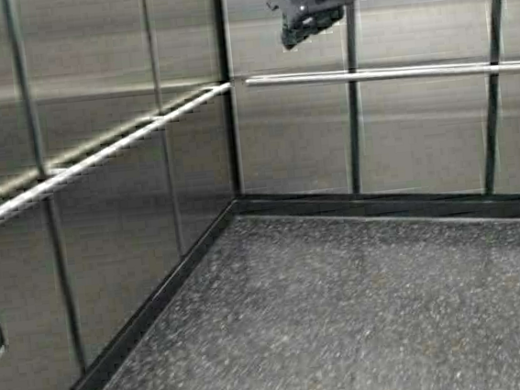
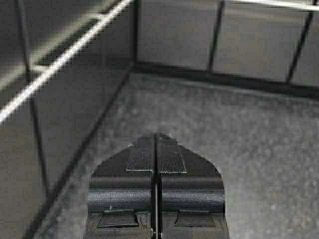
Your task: Navigate to elevator, push the call button, then enter the elevator
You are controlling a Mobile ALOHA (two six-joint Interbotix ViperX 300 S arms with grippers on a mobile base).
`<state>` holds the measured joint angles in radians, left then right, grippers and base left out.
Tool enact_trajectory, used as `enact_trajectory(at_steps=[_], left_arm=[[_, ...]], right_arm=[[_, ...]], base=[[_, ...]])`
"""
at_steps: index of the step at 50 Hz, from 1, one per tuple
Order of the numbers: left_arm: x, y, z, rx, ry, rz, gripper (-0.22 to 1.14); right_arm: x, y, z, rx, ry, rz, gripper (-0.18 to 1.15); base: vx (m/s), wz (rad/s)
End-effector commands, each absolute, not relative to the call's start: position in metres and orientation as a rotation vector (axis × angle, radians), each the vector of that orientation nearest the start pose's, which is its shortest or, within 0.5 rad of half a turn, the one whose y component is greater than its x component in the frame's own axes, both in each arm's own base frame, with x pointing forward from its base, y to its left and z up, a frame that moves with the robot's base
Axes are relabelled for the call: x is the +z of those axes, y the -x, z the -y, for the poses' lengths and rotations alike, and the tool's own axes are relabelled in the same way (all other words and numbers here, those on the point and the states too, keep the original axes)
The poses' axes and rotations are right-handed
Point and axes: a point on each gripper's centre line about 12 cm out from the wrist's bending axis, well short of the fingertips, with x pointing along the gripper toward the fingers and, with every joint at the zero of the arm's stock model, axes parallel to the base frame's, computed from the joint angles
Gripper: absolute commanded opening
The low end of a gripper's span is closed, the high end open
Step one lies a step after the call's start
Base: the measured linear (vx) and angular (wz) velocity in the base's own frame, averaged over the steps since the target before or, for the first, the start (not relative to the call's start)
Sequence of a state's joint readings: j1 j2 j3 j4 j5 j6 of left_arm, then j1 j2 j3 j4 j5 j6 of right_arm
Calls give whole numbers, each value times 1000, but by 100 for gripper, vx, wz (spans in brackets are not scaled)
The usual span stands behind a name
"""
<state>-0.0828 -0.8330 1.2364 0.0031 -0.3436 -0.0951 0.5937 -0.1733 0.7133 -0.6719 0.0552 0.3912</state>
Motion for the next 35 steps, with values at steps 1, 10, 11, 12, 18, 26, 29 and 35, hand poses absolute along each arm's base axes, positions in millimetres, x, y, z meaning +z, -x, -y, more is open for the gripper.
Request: enact_trajectory(at_steps=[1, 10, 11, 12, 18, 26, 29, 35], left_arm=[[259, -216, 18, -84, 88, -33, 2], [258, -217, 18, -84, 85, -37, 2], [258, -217, 18, -85, 82, -39, 2], [257, -217, 19, -85, 82, -42, 2], [259, -216, 18, -86, 87, -33, 2], [262, -214, 19, -89, 92, -21, 2], [257, -224, 20, -95, 63, -59, 2], [239, -235, 23, -101, 70, -142, 2]], right_arm=[[224, -304, -200, 617, 439, -456, 5], [218, -304, -200, 618, 445, -470, 5], [217, -305, -200, 618, 444, -474, 5], [216, -305, -199, 616, 445, -478, 5], [213, -306, -200, 618, 447, -485, 5], [210, -307, -200, 615, 442, -498, 5], [218, -319, -194, 580, 420, -484, 5], [197, -323, -187, 556, 417, -553, 5]], base=[[44, -13], [44, -18], [45, -31], [46, -29], [46, -35], [43, -50], [39, -59], [44, -24]])
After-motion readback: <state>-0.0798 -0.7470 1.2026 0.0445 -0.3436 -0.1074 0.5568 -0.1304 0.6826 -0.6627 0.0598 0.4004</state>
